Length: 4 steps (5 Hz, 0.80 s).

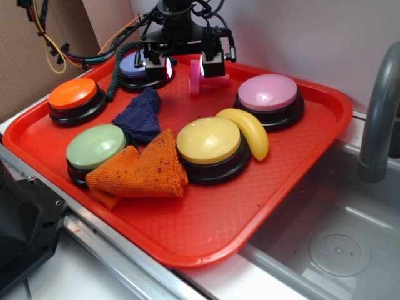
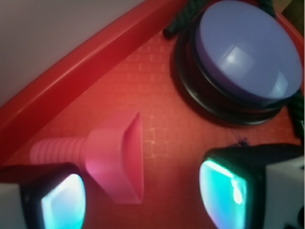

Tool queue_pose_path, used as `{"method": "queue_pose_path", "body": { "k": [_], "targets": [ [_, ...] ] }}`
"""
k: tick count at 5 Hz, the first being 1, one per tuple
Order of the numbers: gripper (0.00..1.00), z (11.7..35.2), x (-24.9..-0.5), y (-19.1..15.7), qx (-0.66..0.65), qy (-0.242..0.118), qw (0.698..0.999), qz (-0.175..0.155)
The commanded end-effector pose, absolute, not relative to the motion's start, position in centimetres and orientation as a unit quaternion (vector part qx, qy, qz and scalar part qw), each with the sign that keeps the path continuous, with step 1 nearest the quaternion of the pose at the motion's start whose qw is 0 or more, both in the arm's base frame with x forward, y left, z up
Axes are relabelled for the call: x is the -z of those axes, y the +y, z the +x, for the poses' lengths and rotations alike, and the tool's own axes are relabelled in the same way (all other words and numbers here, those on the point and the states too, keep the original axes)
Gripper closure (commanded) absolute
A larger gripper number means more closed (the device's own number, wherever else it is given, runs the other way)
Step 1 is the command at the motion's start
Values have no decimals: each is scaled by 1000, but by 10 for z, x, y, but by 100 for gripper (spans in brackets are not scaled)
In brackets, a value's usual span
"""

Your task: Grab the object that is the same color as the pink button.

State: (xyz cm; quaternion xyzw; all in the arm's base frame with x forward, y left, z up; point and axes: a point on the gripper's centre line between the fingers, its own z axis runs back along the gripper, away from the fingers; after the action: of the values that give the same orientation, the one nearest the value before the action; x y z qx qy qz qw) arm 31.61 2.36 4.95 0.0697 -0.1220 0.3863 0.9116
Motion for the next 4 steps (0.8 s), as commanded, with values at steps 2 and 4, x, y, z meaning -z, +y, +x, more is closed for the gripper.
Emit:
{"method": "queue_pose_path", "body": {
  "k": [2,4],
  "targets": [
    [0,326,-53,29,-352,-153,921,69],
    [100,327,-45,28,-341,-159,924,68]
  ]
}}
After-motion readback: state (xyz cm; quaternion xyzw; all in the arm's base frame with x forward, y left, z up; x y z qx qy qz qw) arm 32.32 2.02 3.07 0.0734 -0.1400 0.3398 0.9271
